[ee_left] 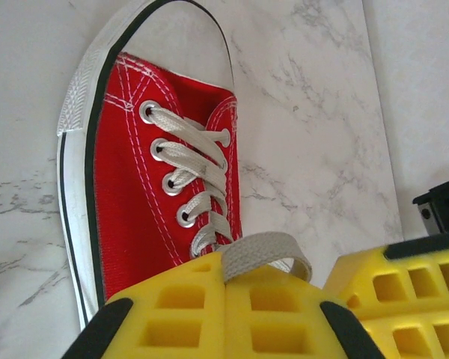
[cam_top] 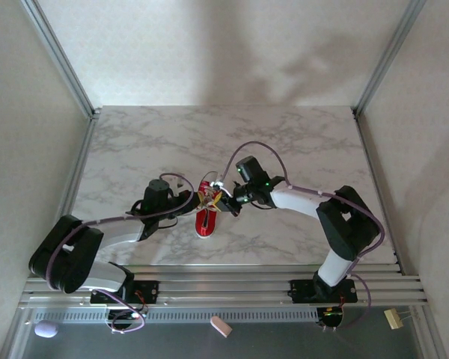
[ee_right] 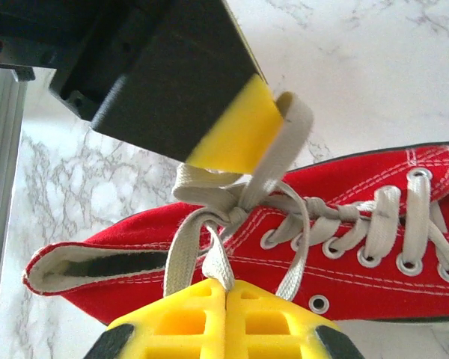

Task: Tie the shoes

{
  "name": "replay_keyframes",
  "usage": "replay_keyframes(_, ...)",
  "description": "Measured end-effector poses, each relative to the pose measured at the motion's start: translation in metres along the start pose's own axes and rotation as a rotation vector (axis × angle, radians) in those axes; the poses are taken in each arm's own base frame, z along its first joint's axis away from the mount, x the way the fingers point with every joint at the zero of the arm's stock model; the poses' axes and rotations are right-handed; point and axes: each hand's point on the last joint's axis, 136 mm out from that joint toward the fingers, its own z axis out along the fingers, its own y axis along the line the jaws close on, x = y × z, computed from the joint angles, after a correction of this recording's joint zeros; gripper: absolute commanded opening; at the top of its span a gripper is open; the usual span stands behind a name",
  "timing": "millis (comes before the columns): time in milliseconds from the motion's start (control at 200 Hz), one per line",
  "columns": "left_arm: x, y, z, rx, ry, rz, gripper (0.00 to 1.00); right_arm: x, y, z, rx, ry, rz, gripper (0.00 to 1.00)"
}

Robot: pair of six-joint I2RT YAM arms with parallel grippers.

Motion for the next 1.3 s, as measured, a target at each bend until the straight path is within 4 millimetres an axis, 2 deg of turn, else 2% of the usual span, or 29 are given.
replay_keyframes(430,0.002,0.014,-0.004,-0.037,-0.014,-0.017,0.00,-0.006,-0.020,-0.009,0.148,-0.180,0.325,0.00)
replay_keyframes(591,0.002,0.015,-0.006,-0.040,-0.020,-0.019,0.00,0.003,-0.029,-0.012,0.208,-0.209,0.447,0.00)
replay_keyframes(756,0.000,0.017,-0.008,-0.045,-0.030,-0.021,0.00,0.021,-0.036,-0.016,0.280,-0.207,0.538,0.00)
replay_keyframes(891,-0.003,0.019,-0.009,-0.052,-0.041,-0.024,0.00,0.027,-0.038,-0.023,0.322,-0.221,0.571,0.00)
replay_keyframes(1041,-0.005,0.022,-0.011,-0.063,-0.053,-0.028,0.00,0.022,-0.039,-0.028,0.339,-0.243,0.572,0.00)
replay_keyframes(1301,-0.006,0.026,-0.014,-0.070,-0.066,-0.036,0.00,0.025,-0.034,-0.028,0.338,-0.235,0.567,0.00)
